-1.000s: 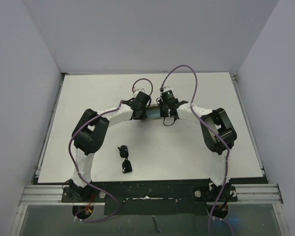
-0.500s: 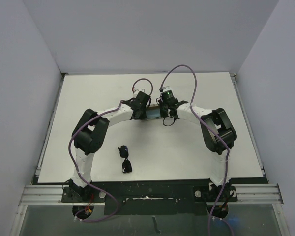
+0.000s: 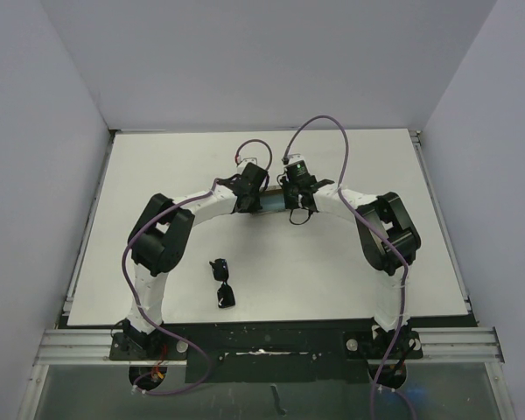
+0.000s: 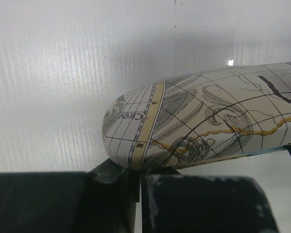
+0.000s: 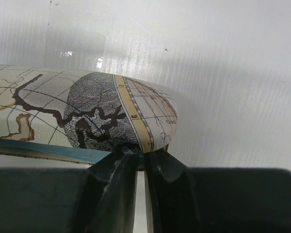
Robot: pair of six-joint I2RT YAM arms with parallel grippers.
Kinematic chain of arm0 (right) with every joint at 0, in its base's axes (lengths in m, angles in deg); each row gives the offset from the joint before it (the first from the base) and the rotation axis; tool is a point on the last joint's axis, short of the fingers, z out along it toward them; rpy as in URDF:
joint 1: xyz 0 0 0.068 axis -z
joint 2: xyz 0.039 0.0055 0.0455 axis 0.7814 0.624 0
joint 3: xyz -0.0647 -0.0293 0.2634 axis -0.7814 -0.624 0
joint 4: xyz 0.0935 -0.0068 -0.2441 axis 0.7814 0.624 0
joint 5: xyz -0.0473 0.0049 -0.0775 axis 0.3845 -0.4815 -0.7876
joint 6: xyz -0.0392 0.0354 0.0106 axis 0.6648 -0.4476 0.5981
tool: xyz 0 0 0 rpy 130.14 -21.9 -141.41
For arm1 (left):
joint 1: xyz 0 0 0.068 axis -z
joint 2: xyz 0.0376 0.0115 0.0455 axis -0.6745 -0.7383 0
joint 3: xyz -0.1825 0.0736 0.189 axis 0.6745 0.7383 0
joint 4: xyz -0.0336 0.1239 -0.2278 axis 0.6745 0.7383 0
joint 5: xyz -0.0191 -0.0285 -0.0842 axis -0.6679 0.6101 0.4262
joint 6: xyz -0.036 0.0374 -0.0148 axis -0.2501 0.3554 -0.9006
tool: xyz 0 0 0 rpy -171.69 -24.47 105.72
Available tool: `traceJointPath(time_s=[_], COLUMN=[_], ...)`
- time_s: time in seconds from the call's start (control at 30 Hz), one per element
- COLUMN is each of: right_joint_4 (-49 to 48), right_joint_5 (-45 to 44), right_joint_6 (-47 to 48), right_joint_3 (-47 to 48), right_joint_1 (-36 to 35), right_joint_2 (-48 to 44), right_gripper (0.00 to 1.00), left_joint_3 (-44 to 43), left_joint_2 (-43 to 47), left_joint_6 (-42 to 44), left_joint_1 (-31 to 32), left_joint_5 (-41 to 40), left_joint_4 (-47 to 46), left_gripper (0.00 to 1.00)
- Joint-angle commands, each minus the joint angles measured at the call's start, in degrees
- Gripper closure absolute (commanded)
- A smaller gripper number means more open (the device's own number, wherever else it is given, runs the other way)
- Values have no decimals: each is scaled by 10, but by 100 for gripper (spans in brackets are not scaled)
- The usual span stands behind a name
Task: Organize the sunglasses
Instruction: Place the glasses cleaning cloth in the sunglasses case.
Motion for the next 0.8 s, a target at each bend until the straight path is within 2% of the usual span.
traceJointPath(time_s=[0.0,0.27,0.4,0.5,0.77], right_joint_4=[-14,-18,-17,-17,-15], right_joint_5=[3,6,6,6,4], right_joint_6=[5,5,6,5,5], right_joint_3=[13,9,9,9,12], right_joint_1=[-5,-6,-6,-7,-8], right_joint_2=[-4,-10,-13,-16,-17], right_gripper=[84,82,74,73,72], left_joint_3=[3,1,0,-1,-5], left_joint_2=[29,31,33,34,40], left_joint_6=[-1,0,0,0,3], left_joint_1=[3,3,4,4,12], left_joint_5=[-1,-3,-6,-10,-35], left_joint_4=[-16,-14,-12,-9,-2], left_gripper=[100,100,100,100,85])
